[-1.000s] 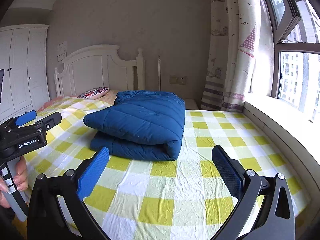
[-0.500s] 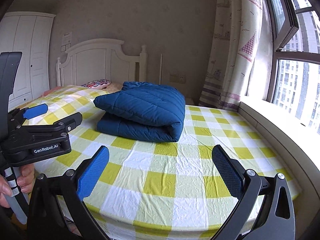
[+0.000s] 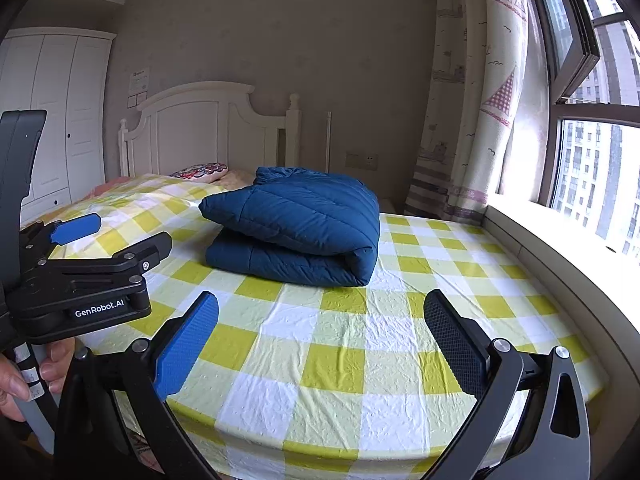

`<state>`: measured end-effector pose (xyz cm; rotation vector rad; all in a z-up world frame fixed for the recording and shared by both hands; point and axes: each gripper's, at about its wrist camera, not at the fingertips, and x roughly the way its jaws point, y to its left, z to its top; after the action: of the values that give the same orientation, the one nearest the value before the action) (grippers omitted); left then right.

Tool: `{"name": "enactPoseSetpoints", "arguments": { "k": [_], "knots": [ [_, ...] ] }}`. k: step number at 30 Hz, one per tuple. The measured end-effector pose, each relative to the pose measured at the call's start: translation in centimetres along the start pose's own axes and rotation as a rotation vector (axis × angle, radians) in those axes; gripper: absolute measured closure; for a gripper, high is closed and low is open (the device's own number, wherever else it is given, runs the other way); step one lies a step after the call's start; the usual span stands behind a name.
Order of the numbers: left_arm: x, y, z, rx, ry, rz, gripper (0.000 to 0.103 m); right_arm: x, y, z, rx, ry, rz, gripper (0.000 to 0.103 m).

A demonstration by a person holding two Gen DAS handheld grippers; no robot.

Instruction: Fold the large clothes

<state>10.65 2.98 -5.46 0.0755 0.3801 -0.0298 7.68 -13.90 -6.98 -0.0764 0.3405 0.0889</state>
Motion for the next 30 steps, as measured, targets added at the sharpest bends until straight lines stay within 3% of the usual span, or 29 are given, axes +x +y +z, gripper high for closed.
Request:
{"name": "enactPoseSetpoints", "arguments": {
  "k": [30],
  "knots": [
    [0.11,-0.04,-0.81,0.007,0.027,0.0,0.002,-0.18,-0.08,-0.43,0.032,0.003,0.017,0.004]
  ]
}}
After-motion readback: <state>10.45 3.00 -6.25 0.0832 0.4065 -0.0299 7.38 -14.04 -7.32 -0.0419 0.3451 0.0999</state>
